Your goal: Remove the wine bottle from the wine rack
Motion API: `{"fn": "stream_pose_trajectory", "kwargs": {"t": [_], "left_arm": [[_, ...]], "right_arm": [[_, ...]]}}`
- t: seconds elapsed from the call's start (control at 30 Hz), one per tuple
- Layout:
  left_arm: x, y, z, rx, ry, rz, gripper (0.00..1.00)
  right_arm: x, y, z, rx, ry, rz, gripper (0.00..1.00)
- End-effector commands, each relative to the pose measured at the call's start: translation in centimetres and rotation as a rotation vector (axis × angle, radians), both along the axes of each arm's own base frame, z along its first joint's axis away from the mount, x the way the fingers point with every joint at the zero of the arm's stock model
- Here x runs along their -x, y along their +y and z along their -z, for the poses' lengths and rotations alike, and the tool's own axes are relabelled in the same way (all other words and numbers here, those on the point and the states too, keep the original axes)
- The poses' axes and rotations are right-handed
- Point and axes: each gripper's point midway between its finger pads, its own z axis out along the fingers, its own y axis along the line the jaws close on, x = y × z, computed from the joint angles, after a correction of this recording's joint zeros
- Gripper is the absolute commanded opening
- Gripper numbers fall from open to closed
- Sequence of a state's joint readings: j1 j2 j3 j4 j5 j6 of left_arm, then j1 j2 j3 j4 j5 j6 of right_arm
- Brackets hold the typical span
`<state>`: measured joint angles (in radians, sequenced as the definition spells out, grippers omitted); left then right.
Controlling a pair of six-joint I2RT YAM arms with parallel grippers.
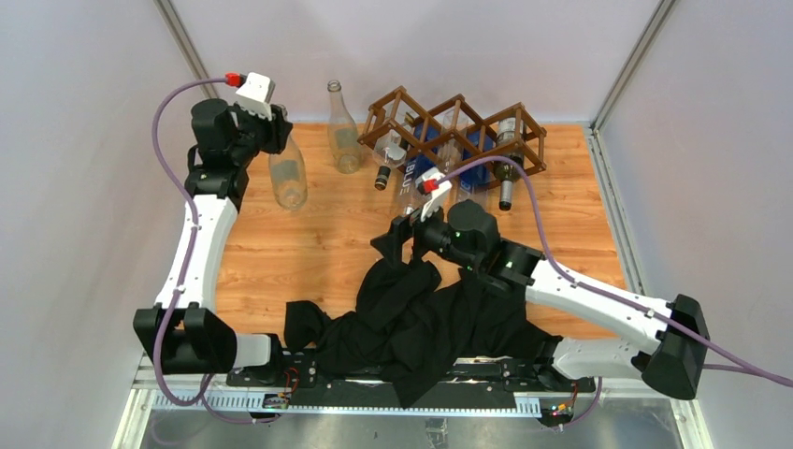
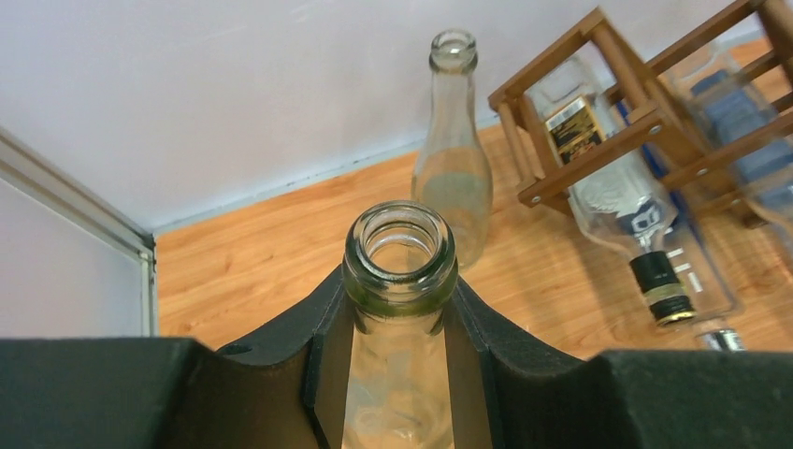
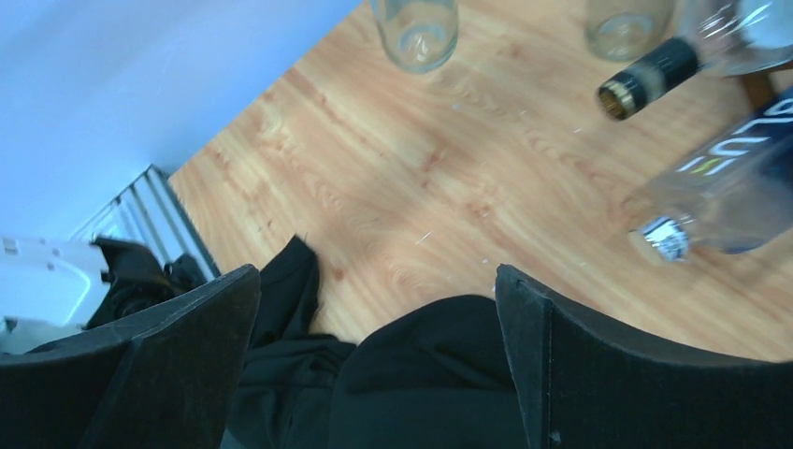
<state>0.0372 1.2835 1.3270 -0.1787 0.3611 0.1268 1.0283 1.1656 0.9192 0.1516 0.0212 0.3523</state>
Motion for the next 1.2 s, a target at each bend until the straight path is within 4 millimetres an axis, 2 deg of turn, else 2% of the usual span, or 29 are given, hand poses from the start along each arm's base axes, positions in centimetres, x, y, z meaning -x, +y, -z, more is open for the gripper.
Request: {"fn": "stream_pose_trajectory", "kwargs": {"t": [0.0,0.2,0.4,0.67,0.87,1.0,1.17], "left_arm": [[-1.8,0.6,-6.2,-0.088,-0.281,-0.013,0.00],[-4.5,0.8,-4.3,-0.105,-0.271,-0.009,0.00],[-7.6,0.8,-2.9,-0.107,-0.261,-0.001,0.00],[-11.5,0.7,-2.3,-0.059,-0.260,0.003,0.00],[-13.7,0.8,-3.0,-0.040,-0.296,-0.003,0.00],[-14.6,0.6,-3.3,0.001,-0.312,0.010,0.00],[-15.5,1.0,-2.3,0.028,-0.304,0.008,0.00]], "right_arm": [[-2.5,-3.1,-2.3,0.032,0.030,0.136,0.99],[-4.8,-5.8,-4.6,0.040,0.060,0.221,1.00],[-6.6,-8.1,-5.4,0.052,0.083,0.294,1.00],[-8.4,-9.4,-3.8,0.065,0.144,0.342,1.00],[-9.3,-10.1,-2.4,0.083,0.173,0.373,1.00],[-9.8,-10.4,-1.7,0.089,0.195,0.388,1.00],[-10.4,-10.3,-0.9,0.102,0.214,0.398,1.00]]}}
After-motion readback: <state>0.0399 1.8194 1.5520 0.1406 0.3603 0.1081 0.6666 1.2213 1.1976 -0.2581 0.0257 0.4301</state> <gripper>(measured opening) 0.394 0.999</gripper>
